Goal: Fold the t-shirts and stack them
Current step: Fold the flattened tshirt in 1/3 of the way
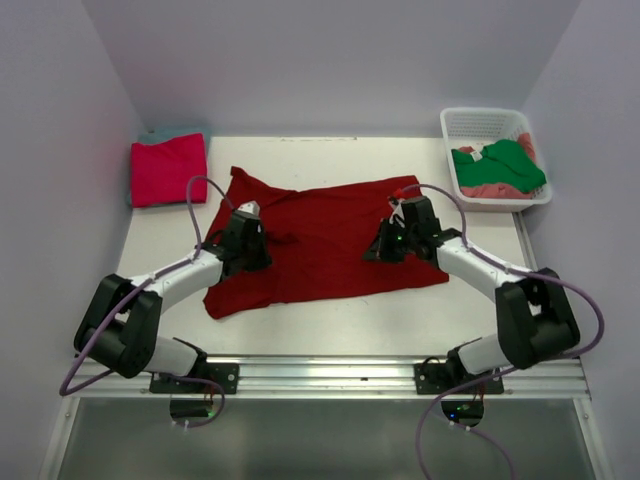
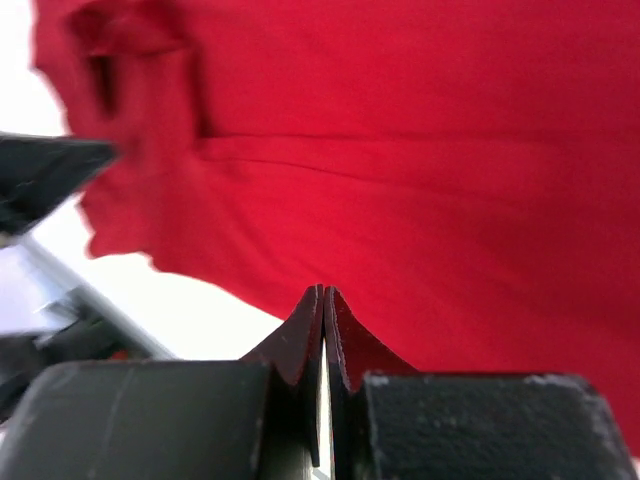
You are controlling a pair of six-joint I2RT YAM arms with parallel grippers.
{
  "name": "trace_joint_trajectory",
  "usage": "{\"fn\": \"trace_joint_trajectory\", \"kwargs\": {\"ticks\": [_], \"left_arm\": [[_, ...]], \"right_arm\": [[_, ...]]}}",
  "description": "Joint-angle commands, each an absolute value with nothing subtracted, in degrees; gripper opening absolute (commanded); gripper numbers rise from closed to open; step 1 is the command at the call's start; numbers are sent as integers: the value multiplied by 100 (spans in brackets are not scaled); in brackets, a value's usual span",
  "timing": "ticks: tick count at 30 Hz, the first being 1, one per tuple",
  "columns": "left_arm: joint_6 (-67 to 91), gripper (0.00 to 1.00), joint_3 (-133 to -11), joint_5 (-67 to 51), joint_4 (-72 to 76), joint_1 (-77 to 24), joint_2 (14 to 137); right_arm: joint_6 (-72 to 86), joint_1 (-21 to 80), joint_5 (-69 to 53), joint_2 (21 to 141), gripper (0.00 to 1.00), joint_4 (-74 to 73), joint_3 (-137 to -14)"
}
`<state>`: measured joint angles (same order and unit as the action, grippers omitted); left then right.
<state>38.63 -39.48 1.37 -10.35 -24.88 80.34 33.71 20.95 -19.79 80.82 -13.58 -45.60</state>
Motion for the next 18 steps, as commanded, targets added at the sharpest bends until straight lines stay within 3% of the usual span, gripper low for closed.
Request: {"fn": "trace_joint_trajectory", "kwargs": {"ticks": [1,7,18], "left_arm": [[4087,0,-3929,264,-914,-2514,7945],[4122,0,-3709,281,-879,-2540,7893],[4210,0,-3103,159,-449,-2549,7822]], "right_arm": [[4051,2372,-3418,8673,0,243,-4772],[4131,3014,-3682,9842,0,983,-5729],[3929,3576,-3639,11433,0,791,-7399]]}}
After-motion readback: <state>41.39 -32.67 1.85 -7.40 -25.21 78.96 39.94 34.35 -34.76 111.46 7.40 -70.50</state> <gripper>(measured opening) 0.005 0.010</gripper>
